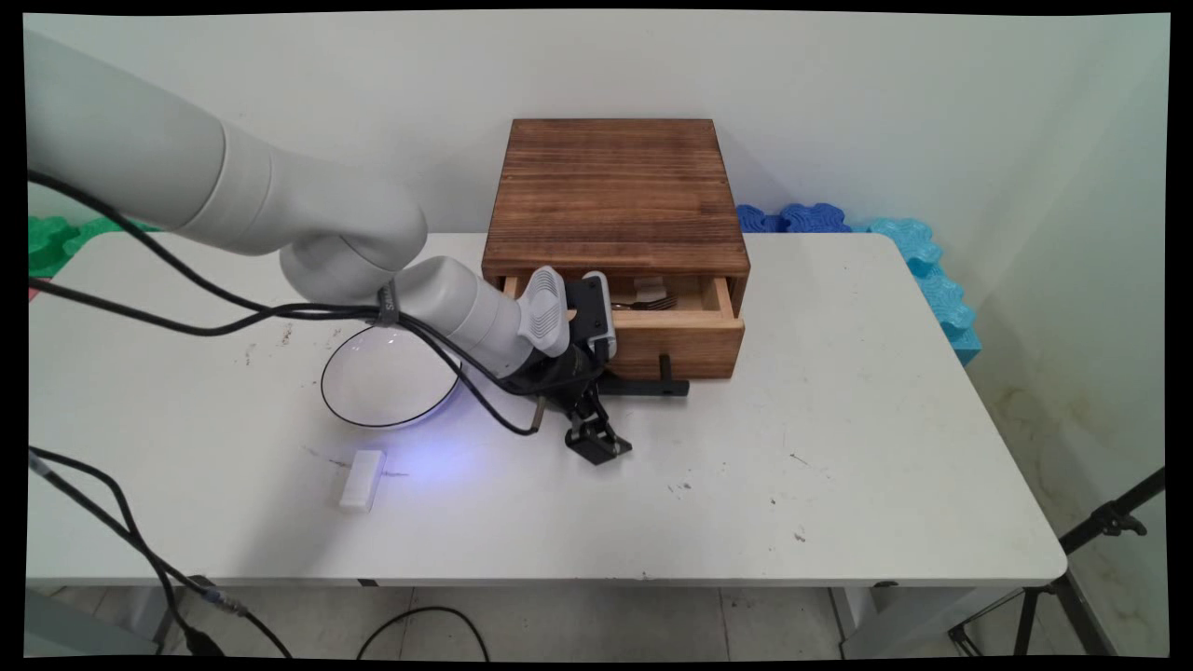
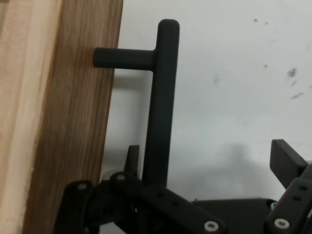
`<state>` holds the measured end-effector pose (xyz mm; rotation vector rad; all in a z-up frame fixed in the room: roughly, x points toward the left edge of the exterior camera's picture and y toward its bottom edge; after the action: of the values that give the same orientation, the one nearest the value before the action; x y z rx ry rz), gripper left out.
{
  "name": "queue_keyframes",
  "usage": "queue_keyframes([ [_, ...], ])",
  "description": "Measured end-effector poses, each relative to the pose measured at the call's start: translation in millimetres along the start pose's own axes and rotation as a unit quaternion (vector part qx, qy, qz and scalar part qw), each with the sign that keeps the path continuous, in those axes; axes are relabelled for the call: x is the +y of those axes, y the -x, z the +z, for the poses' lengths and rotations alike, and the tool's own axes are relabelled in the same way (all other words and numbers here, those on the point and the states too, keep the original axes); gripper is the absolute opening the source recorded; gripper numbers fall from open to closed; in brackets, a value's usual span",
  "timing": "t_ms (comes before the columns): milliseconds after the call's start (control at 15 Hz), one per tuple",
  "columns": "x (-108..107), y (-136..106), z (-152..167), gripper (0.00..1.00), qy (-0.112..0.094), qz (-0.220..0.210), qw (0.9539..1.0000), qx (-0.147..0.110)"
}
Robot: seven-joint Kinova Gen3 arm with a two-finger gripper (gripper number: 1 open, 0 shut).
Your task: Open the drawer
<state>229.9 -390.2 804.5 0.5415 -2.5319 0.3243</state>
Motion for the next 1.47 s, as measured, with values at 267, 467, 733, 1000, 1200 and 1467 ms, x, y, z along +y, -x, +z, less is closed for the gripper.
queue_keyframes([
  [267,14,2,-6,1.0,0.008,0.0,1.0,0.001],
  [467,22,3,-10,1.0,0.013,0.002,0.9999,0.002],
  [733,36,6,-15,1.0,0.02,0.005,0.9998,0.004],
  [1000,49,8,-21,1.0,0.028,0.007,0.9996,0.005],
  [1200,60,9,-25,1.0,0.033,0.009,0.9994,0.007],
  [1467,73,10,-30,1.0,0.04,0.01,0.9991,0.008],
])
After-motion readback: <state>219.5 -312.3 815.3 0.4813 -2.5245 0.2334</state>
